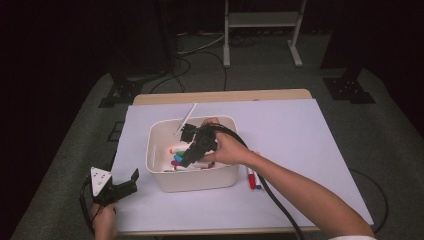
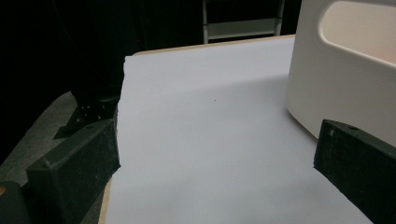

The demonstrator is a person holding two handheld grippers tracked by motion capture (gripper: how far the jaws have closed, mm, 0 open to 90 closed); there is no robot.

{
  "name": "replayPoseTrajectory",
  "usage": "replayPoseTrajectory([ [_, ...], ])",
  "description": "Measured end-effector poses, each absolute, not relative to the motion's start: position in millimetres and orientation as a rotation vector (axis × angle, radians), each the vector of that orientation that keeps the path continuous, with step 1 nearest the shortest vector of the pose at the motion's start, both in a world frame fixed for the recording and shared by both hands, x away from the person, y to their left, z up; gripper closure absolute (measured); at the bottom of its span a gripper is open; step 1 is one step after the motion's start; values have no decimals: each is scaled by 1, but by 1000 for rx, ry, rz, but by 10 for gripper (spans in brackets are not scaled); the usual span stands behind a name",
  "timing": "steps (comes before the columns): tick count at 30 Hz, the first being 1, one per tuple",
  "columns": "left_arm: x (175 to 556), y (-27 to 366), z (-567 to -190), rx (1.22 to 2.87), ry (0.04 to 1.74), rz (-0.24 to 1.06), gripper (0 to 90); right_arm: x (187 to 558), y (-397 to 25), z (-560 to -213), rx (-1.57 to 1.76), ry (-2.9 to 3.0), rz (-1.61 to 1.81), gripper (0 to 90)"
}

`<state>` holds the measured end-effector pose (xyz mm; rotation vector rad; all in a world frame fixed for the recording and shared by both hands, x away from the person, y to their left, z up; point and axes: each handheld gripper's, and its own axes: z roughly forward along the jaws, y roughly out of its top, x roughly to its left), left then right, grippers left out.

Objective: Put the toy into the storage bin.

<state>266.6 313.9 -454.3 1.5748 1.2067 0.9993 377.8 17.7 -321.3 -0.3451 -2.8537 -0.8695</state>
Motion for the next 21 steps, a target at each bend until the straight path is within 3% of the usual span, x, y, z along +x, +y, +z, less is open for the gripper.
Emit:
replayPoseTrajectory([
  [21, 266, 313, -454, 1579, 1208, 1008, 0, 363, -130, -284, -686, -2822, -1130, 637],
])
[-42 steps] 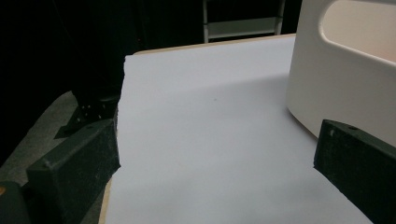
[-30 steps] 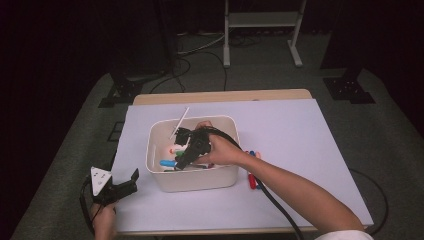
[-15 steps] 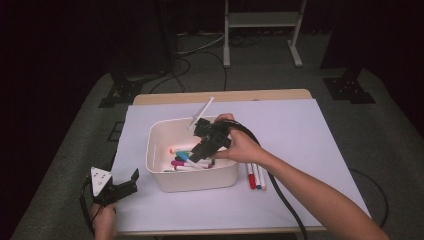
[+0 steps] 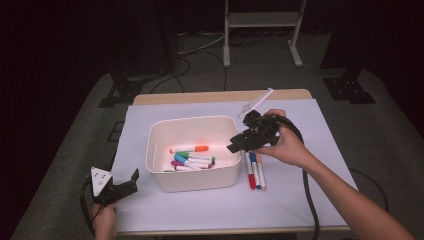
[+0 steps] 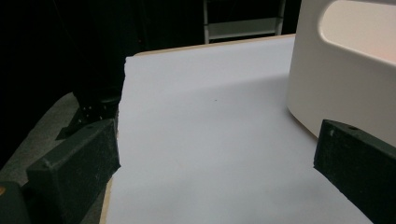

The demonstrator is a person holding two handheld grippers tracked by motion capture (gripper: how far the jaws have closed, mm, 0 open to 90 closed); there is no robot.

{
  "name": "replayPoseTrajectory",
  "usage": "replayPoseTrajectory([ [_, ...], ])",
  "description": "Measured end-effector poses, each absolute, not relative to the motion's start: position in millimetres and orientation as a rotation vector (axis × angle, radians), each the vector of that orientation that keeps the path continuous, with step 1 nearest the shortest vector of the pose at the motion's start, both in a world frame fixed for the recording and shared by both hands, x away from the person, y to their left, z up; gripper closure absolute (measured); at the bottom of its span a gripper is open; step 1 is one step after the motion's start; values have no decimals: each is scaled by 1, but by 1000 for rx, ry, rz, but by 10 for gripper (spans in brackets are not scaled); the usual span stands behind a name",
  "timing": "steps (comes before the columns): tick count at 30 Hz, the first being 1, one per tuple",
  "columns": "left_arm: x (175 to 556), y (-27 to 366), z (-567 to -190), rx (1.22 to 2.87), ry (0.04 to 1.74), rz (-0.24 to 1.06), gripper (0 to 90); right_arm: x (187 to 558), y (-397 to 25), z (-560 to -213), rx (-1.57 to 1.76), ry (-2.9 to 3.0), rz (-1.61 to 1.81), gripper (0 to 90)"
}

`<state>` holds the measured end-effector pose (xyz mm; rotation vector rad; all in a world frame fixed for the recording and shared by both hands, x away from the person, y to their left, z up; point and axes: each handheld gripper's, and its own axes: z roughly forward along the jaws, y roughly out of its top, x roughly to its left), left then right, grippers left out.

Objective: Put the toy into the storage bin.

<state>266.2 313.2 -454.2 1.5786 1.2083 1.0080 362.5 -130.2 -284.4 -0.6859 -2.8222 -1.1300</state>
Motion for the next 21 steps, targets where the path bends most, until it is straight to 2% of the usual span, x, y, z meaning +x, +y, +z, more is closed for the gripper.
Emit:
replayPoseTrajectory([
  [9, 266, 313, -454, 1580, 1210, 1010, 0, 355, -186, -298, -818, -2789, -1186, 632],
  [21, 266, 313, -454, 1580, 1208, 1008, 0, 364, -206, -368, -1007, -2755, -1090, 598],
])
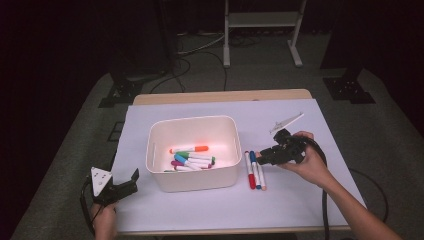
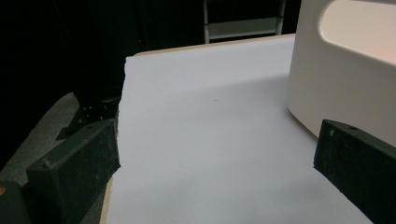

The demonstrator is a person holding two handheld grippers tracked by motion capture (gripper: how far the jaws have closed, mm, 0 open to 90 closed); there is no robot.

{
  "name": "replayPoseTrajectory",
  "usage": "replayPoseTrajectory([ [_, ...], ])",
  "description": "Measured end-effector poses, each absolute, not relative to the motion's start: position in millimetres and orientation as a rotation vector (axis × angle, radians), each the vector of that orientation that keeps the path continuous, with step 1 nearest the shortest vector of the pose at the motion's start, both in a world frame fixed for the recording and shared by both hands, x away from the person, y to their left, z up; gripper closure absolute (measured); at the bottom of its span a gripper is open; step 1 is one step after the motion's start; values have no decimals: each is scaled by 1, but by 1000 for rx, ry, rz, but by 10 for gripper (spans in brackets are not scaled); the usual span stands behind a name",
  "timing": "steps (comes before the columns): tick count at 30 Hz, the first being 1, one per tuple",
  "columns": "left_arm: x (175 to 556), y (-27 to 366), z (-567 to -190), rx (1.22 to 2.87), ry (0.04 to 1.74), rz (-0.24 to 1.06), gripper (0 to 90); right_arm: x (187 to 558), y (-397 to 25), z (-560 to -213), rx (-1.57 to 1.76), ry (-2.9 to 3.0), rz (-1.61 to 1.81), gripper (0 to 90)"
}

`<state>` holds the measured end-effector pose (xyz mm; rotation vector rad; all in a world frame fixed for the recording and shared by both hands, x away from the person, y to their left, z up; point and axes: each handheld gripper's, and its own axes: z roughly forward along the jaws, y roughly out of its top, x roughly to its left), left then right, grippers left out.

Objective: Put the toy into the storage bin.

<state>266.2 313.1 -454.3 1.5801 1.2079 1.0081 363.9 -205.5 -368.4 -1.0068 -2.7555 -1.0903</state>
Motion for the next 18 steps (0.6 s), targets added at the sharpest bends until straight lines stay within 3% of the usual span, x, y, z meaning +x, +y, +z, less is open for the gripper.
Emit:
replayPoseTrajectory([
  [9, 266, 313, -454, 1582, 1204, 1009, 0, 367, -203, -409, -1126, -2795, -971, 580],
  [18, 266, 313, -454, 1580, 1205, 1007, 0, 372, -200, -423, -1214, -2823, -937, 591],
])
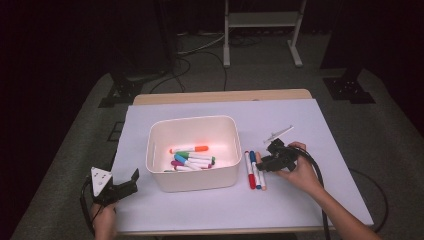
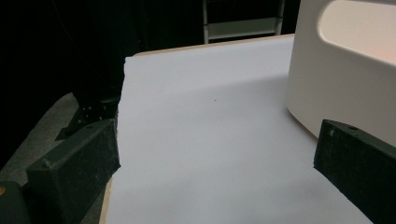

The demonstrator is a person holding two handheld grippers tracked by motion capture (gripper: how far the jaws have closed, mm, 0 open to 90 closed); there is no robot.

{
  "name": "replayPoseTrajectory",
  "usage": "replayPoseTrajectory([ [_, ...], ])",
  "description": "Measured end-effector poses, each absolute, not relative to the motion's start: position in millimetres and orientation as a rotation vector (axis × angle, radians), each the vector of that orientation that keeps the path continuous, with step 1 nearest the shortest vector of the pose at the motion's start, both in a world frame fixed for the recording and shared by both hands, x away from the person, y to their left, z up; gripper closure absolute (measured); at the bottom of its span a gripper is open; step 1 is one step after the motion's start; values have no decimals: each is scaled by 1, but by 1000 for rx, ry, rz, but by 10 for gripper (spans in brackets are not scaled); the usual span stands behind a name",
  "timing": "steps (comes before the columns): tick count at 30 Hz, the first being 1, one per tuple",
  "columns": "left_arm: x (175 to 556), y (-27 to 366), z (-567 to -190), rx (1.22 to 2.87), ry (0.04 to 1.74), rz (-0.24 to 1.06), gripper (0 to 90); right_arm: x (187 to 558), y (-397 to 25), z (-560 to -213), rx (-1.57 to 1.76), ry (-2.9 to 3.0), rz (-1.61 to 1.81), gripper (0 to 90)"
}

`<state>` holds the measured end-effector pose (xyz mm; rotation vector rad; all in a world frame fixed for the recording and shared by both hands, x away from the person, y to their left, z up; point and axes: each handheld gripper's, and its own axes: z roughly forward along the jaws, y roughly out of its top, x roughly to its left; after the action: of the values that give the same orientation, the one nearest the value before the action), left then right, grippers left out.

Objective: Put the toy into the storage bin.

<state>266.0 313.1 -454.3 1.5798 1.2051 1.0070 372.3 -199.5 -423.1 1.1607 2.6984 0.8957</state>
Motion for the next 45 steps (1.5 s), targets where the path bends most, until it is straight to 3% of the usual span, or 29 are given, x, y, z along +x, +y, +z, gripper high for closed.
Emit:
replayPoseTrajectory([
  [14, 266, 313, -454, 1580, 1205, 1006, 0, 367, -219, -433, 1242, 2598, 758, 605],
  [23, 266, 313, -454, 1580, 1206, 1008, 0, 362, -237, -436, 1246, 2534, 725, 744],
  [30, 266, 313, -454, 1581, 1206, 1008, 0, 362, -244, -435, 1297, 2567, 812, 756],
  [45, 266, 313, -454, 1581, 1207, 1009, 0, 342, -248, -398, 1281, 2619, 1073, 756],
])
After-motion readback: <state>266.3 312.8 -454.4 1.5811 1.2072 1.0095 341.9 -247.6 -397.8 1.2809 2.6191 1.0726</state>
